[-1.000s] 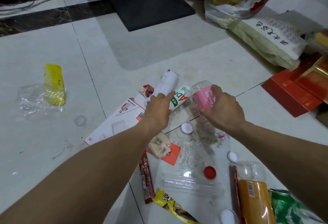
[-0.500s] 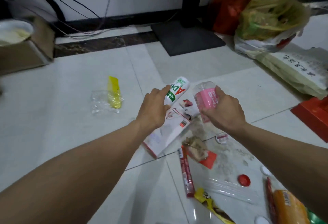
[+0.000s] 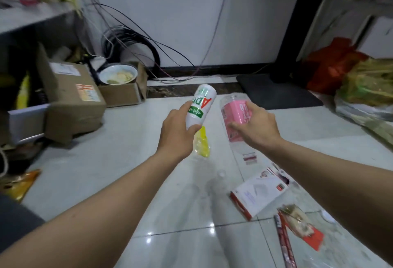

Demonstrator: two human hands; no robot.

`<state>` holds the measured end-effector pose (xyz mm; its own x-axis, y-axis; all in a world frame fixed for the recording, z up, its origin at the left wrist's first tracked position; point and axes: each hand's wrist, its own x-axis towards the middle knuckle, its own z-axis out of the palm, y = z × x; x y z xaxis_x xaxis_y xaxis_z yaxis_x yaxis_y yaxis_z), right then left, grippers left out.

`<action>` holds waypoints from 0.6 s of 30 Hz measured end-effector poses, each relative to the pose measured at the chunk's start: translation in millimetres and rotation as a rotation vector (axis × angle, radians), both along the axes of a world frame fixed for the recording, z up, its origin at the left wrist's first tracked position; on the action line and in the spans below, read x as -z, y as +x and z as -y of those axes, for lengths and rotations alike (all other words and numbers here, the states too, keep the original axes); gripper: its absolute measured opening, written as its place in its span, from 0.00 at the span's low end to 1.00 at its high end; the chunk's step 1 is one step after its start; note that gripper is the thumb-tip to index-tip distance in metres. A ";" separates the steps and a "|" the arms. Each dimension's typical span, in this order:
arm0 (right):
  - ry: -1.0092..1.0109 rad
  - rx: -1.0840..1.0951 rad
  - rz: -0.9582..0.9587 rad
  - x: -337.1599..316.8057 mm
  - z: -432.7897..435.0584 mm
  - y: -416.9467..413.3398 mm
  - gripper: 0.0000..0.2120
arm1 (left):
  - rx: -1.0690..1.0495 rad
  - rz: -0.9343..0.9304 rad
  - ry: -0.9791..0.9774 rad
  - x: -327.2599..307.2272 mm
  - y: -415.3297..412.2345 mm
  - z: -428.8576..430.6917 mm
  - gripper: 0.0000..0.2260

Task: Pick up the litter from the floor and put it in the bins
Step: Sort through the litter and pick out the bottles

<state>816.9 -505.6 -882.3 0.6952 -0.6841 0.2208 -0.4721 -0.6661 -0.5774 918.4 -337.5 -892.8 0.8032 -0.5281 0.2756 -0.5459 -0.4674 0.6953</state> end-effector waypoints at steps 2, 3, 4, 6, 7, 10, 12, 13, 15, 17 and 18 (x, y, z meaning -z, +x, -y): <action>0.024 -0.039 0.048 -14.6 -23.6 25.1 0.27 | -0.063 0.000 -0.071 -15.7 9.9 -20.5 0.27; 0.042 -0.066 0.080 -20.8 -36.4 37.9 0.27 | -0.084 0.008 -0.100 -23.5 14.9 -30.5 0.27; 0.061 -0.095 0.110 -26.3 -49.4 50.3 0.28 | -0.105 0.018 -0.123 -30.6 20.0 -39.8 0.27; 0.109 -0.149 0.164 -35.7 -76.5 73.1 0.28 | -0.150 0.044 -0.158 -43.6 28.9 -59.0 0.26; 0.145 -0.169 0.193 -39.7 -90.0 83.1 0.27 | -0.175 0.053 -0.169 -48.9 32.7 -69.1 0.26; 0.306 -0.184 0.282 -48.8 -129.4 108.1 0.26 | -0.263 0.082 -0.189 -58.3 43.5 -104.2 0.27; 0.448 -0.189 0.333 -51.3 -153.6 120.6 0.26 | -0.333 0.092 -0.194 -61.4 48.9 -130.8 0.27; 0.517 -0.196 0.351 -51.6 -164.8 125.4 0.23 | -0.364 0.096 -0.190 -62.4 50.2 -144.8 0.27; 0.613 -0.222 0.367 -50.4 -185.1 131.3 0.17 | -0.419 0.094 -0.179 -63.5 49.2 -171.9 0.27; 0.677 -0.268 0.370 -49.2 -203.8 133.6 0.15 | -0.474 0.092 -0.166 -62.6 47.1 -196.7 0.27; 0.701 -0.288 0.366 -48.7 -212.2 135.0 0.15 | -0.506 0.086 -0.157 -61.6 45.7 -208.1 0.27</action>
<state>951.9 -293.4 -833.6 0.8307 -0.5540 0.0561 -0.0411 -0.1615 -0.9860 964.1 -129.4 -831.2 0.9178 -0.0274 0.3962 -0.3372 -0.5808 0.7409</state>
